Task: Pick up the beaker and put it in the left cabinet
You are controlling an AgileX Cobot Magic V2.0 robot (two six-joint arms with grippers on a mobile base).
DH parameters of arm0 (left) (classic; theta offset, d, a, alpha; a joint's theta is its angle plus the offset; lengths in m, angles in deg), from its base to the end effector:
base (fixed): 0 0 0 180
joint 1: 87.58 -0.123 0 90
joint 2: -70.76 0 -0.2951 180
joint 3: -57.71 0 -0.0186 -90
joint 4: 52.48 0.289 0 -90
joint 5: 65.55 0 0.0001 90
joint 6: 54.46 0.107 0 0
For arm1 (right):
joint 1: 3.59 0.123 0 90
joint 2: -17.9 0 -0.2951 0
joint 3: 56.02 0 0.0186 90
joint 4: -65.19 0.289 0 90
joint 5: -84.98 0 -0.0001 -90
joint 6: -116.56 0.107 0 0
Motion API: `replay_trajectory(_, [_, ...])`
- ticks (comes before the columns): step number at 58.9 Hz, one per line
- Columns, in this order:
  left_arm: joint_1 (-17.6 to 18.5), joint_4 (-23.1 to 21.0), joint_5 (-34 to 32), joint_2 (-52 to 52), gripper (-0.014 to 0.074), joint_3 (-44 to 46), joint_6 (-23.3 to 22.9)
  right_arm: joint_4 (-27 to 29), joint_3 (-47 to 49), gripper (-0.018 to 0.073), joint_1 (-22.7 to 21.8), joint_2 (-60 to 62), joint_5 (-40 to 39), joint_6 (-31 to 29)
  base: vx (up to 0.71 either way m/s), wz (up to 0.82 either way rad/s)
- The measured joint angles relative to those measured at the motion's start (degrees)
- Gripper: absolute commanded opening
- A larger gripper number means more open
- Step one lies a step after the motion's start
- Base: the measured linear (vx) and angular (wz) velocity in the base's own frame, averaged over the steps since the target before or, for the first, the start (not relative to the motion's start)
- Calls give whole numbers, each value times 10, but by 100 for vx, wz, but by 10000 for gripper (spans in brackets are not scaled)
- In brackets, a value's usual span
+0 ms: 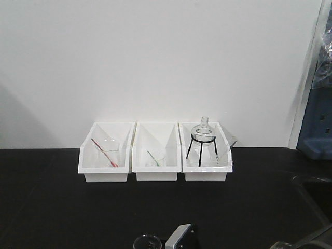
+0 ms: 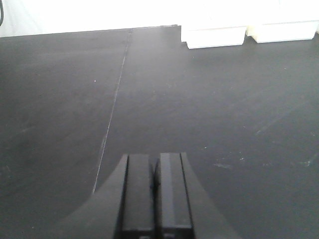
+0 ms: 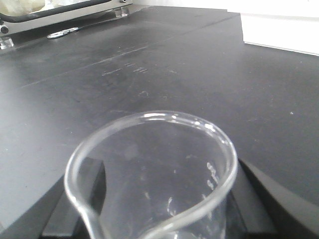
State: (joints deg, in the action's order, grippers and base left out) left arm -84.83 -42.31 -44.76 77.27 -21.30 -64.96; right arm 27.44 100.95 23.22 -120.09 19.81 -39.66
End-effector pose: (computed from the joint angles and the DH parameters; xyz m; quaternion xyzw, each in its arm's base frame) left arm 0.0963 0.0021 0.1680 -0.0065 0.7985 0.0055 0.6019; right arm 0.3463 0.2416 0.0356 -0.3160 0.6942 0.3857 0.5191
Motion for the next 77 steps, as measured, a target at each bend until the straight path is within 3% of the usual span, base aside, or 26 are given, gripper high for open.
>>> replay_trajectory(11, [0,0,0,0,4,0,0,-11,-1,-5,1,52,41,47,0,0])
replay_trajectory(19, [0,0,0,0,4,0,0,-22,-1,-5,1,136,147,97,0,0])
replay_trajectory(29, [0,0,0,0,4,0,0,-31,-2,-5,1,287,377,174,0,0])
replay_trajectory(45, [0,0,0,0,4,0,0,-68,-7,-2,-7,507,736,186,0,0])
replay_trajectory(66, [0,0,0,0,4,0,0,-11,-112,-1,-160,694,806,174,0,0])
replay_trajectory(77, [0,0,0,0,4,0,0,-5,-190,-1,-179,770,775,174,0,0])
